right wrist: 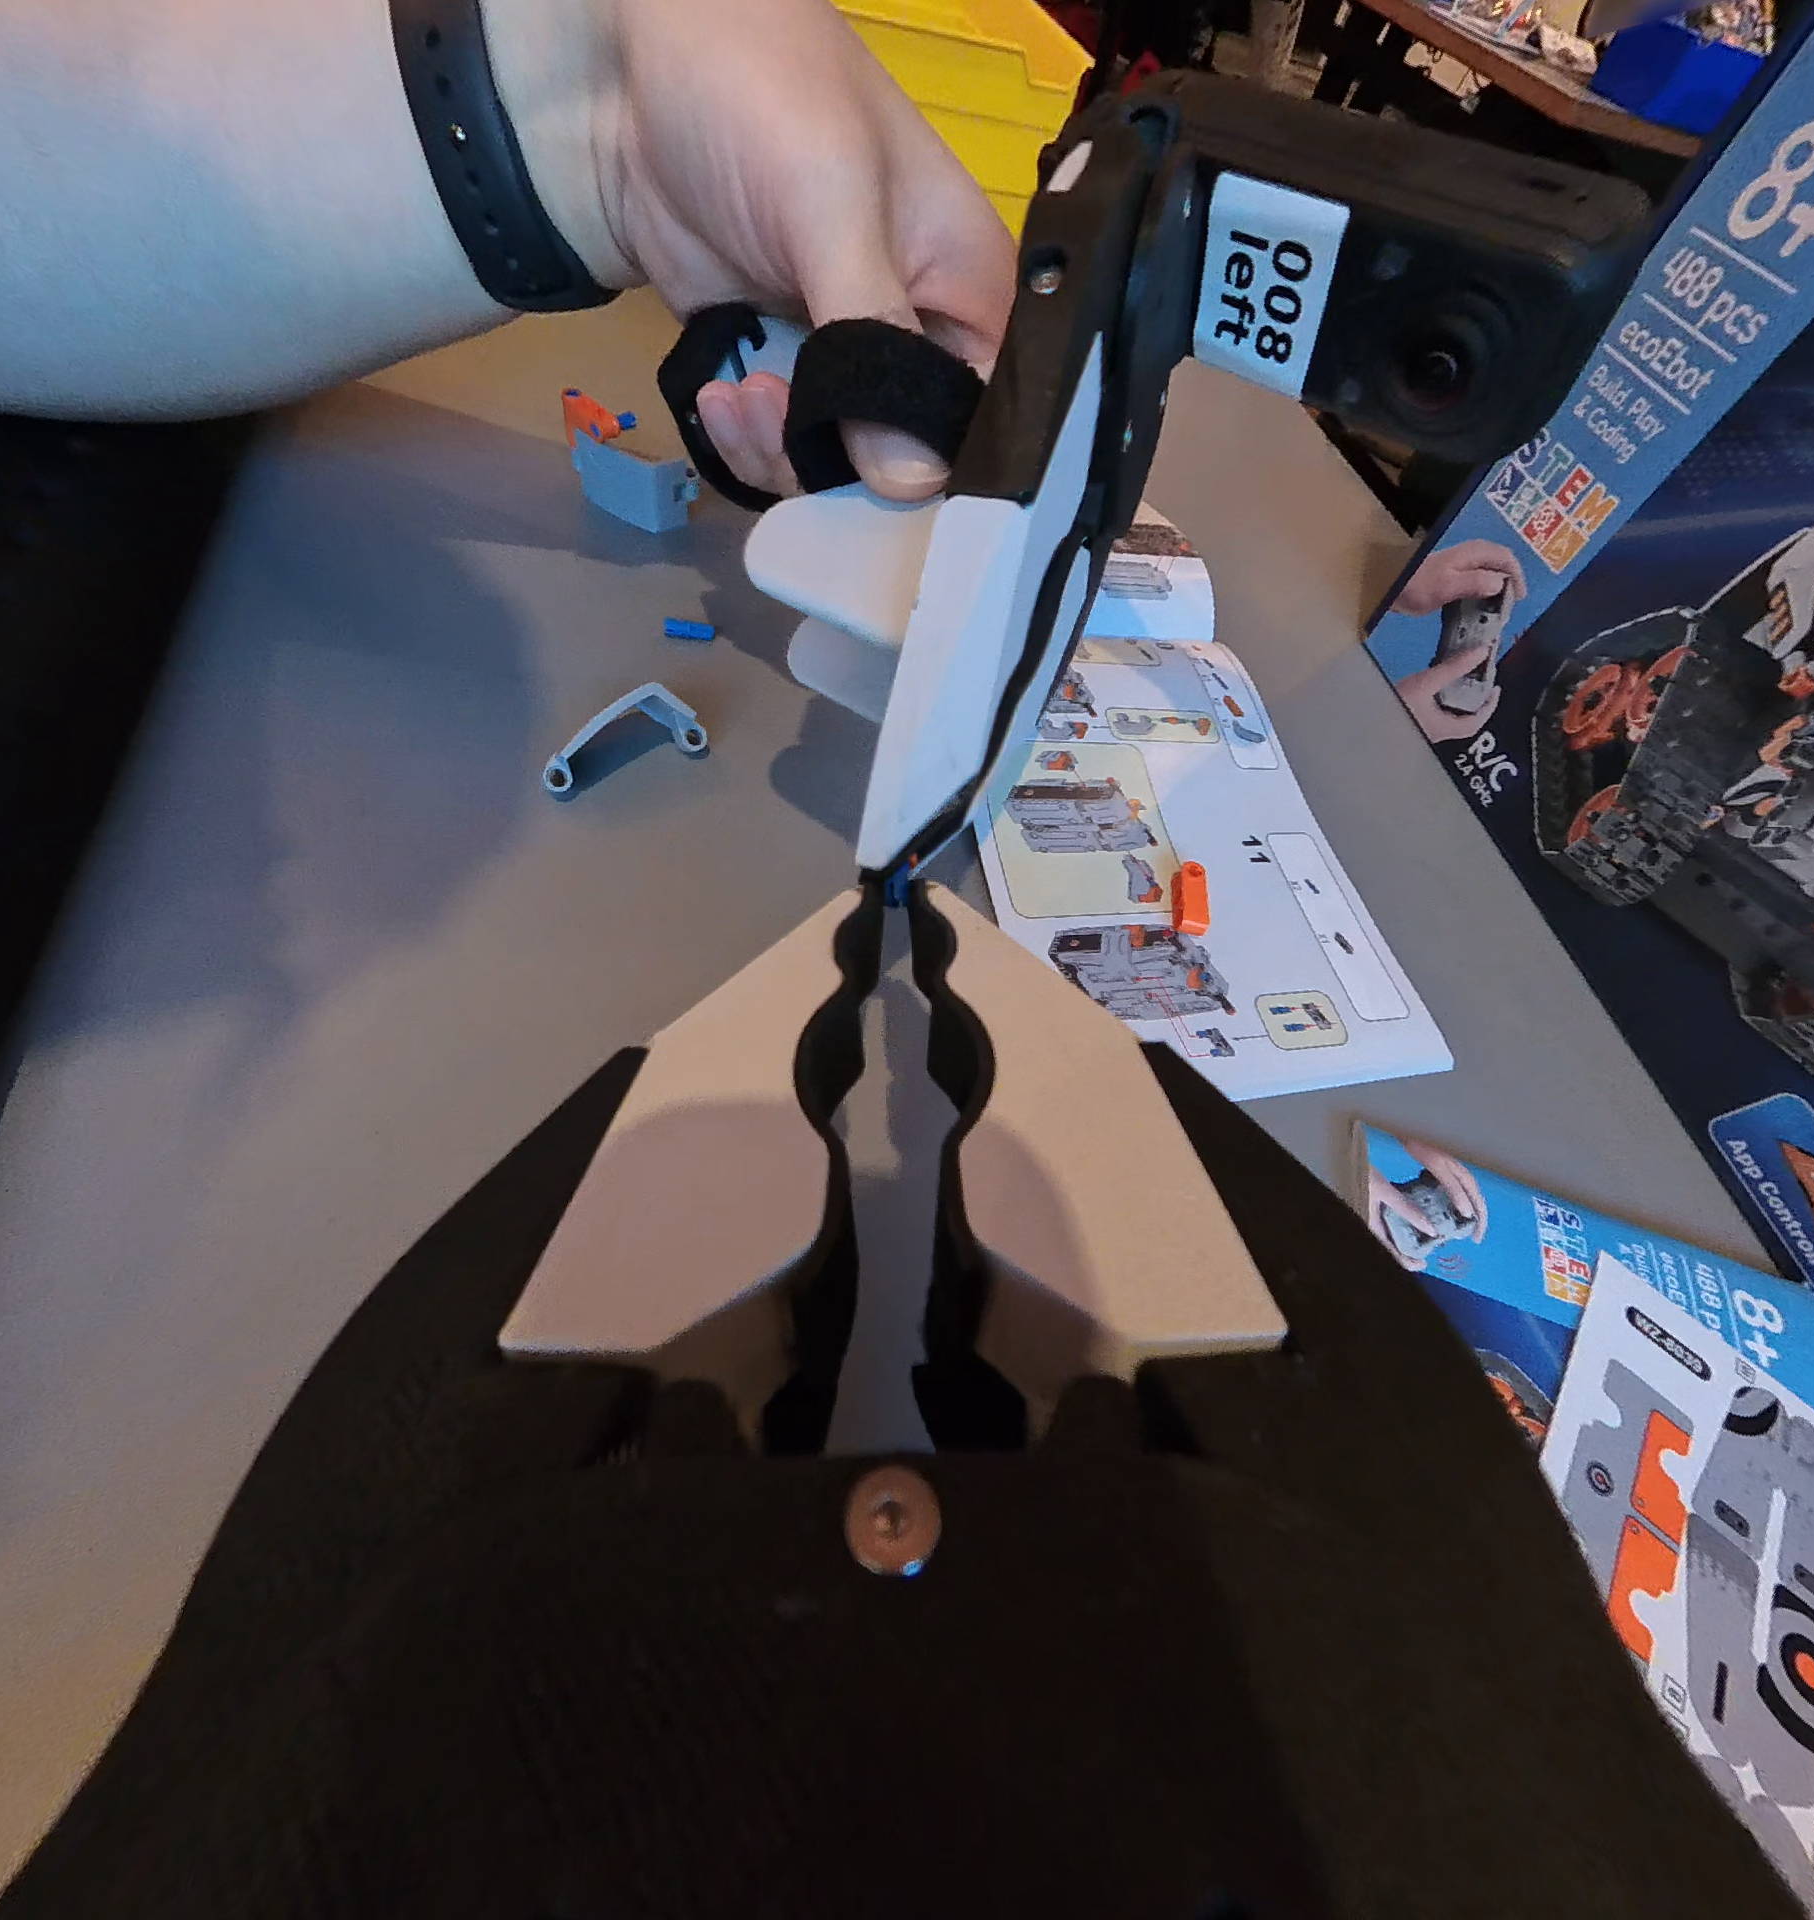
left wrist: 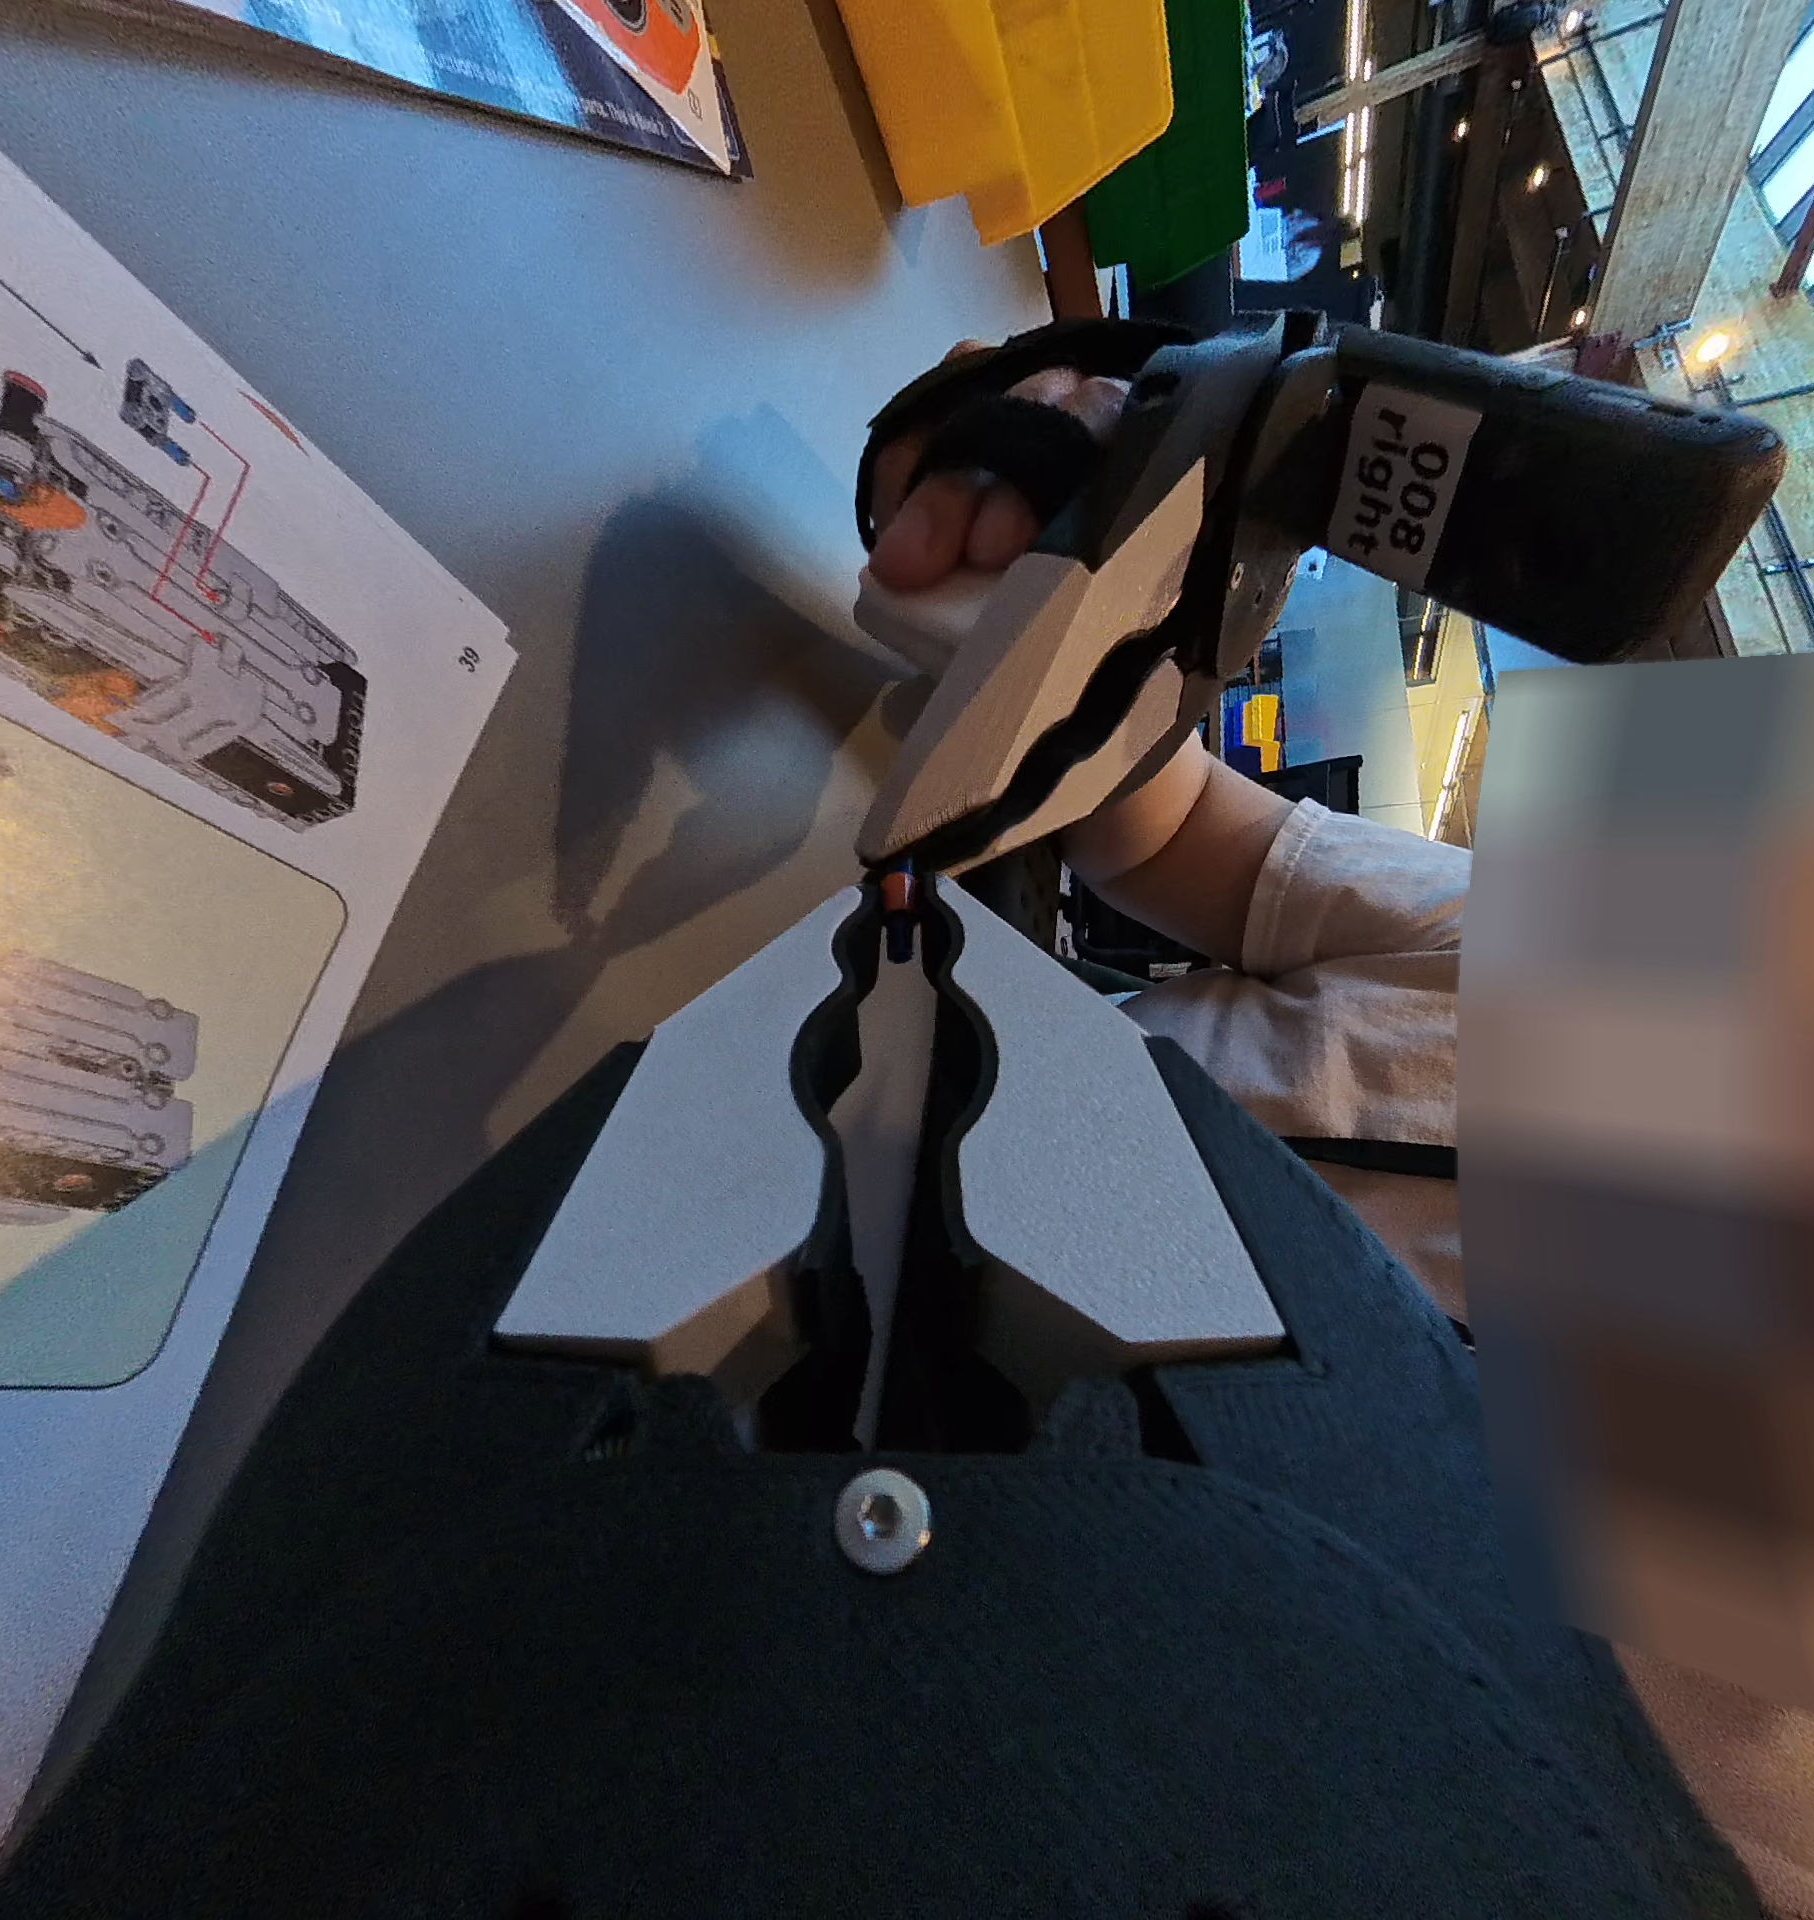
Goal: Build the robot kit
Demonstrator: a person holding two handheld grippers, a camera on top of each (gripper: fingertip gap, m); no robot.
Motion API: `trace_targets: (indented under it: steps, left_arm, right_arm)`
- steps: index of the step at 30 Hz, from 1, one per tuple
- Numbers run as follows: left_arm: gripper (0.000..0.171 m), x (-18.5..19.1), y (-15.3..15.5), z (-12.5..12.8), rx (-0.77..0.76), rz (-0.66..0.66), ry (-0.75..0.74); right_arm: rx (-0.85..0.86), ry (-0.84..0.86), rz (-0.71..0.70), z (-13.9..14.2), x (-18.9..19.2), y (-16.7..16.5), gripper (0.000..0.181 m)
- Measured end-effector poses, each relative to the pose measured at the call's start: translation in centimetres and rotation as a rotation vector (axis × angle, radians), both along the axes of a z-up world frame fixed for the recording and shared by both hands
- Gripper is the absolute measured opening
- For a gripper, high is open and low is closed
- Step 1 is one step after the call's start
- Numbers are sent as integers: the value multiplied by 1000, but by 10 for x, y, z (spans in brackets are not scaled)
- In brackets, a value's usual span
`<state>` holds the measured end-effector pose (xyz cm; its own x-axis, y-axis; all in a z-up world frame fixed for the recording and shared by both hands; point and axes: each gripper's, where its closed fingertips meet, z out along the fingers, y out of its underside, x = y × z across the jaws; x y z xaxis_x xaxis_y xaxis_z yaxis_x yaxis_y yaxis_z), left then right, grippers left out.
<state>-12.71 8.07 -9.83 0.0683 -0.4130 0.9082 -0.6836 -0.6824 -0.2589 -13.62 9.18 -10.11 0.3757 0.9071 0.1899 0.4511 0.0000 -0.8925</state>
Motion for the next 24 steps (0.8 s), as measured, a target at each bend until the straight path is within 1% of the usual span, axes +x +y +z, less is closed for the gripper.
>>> trace_targets:
  steps: [2, 4, 6, 8, 10, 12, 13, 15, 17, 20, 22, 24]
  left_arm:
    - [6, 1, 3, 2, -4, 16, -13]
    - [5, 4, 11, 8, -1, 58, -52]
    - [5, 7, 24, 21, -7, 120, -127]
    - [9, 10, 42, 40, -21, 211, -233]
    - [13, 11, 60, 60, 21, 310, -354]
    - [18, 11, 70, 72, 128, 358, -429]
    - [25, 12, 72, 78, 180, 367, -464]
    - [26, 13, 70, 92, 237, 374, -551]
    - [26, 14, 67, 100, 245, 372, -611]
    - [26, 19, 55, 102, 251, 315, -650]
    - [21, 24, 44, 105, 268, 269, -683]
    - [12, 28, 39, 109, 302, 269, -711]
  right_arm:
    - [-8, 10, -18, 2, 1, 3, 4]
    - [-14, 40, -69, 7, 4, 10, 4]
    - [-6, 103, -145, 18, 8, 20, 3]
    - [5, 167, -226, 30, 14, 30, 3]
    - [14, 221, -301, 39, 19, 37, 3]
    - [11, 282, -354, 46, 24, 42, 3]
    - [-5, 331, -366, 51, 25, 42, 3]
    - [-57, 454, -378, 62, 27, 42, 3]
    - [-114, 585, -365, 72, 28, 41, 3]
    - [-183, 766, -338, 87, 32, 38, 3]
    - [-233, 880, -304, 96, 33, 36, 3]
    - [-275, 975, -280, 102, 35, 35, 3]
